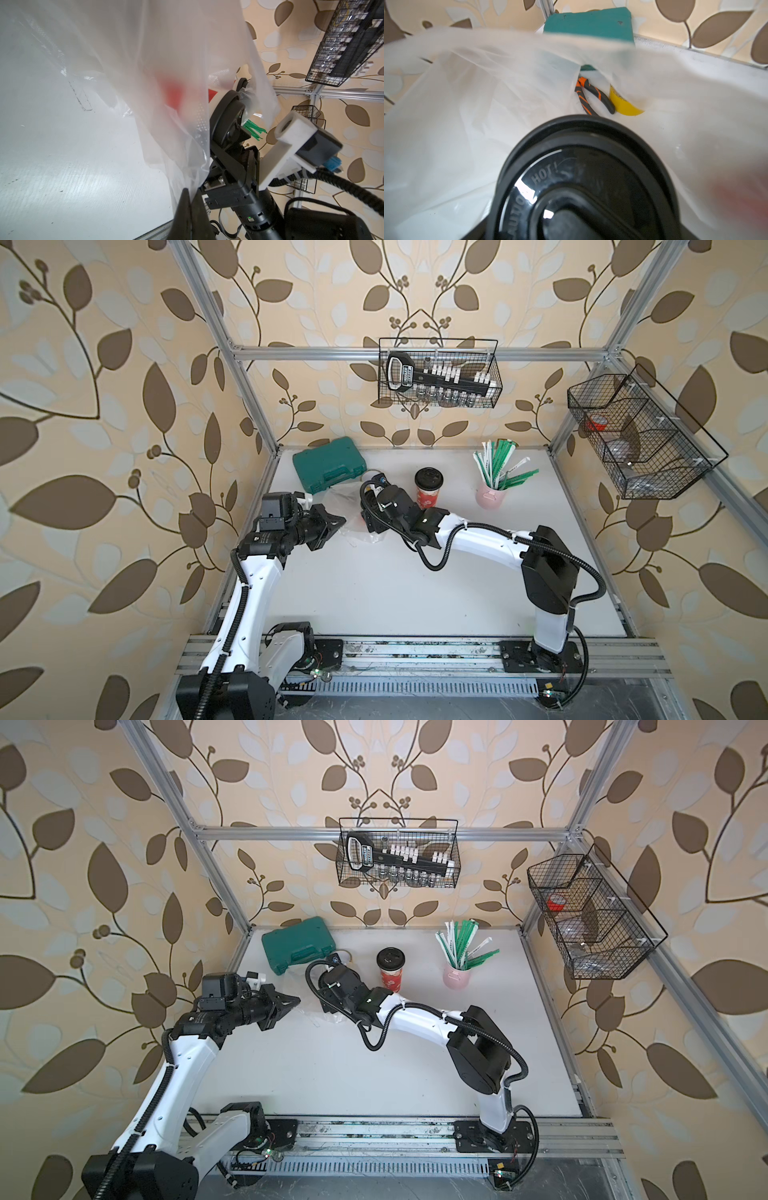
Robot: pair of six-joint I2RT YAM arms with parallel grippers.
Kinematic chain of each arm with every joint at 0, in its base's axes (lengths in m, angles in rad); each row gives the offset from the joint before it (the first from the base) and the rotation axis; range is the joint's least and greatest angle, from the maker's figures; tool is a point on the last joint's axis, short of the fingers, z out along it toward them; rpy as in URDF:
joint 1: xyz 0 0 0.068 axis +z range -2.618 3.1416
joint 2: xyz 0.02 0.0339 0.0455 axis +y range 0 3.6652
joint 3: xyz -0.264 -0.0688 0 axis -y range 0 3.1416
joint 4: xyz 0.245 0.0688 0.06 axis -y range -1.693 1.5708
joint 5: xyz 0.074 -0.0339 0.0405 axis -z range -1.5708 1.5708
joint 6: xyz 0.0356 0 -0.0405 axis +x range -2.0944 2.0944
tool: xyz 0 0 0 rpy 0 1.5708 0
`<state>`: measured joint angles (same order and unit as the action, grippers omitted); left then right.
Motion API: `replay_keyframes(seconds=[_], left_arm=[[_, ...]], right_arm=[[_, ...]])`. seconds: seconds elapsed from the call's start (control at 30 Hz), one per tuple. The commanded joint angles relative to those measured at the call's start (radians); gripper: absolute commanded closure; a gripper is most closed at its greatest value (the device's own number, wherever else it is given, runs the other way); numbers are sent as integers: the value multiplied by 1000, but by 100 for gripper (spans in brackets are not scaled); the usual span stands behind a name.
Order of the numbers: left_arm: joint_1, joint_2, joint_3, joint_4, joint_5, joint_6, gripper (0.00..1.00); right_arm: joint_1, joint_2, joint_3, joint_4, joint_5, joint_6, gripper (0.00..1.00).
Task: Pack milk tea into plastic carrier bags
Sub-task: Place the milk tea cup in the plastic carrier bag.
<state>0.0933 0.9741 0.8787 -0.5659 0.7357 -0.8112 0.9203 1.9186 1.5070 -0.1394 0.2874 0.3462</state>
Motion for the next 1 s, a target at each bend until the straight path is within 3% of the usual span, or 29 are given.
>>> replay_keyframes(seconds=[0.0, 0.13, 0.67, 0.97], left_arm=[[9, -4, 60, 55, 59, 12, 100], [9, 29, 63, 85, 67, 10, 100], [9, 85, 74, 36, 41, 74, 100], [9, 83, 72, 49, 61, 85, 100]], right_arm=[[-29, -13, 16, -51, 82, -29, 30], [-29, -52, -13, -53, 95, -34, 30], [2, -292, -97, 3, -172, -33, 28], [-6, -211, 51, 9, -245, -33, 28]])
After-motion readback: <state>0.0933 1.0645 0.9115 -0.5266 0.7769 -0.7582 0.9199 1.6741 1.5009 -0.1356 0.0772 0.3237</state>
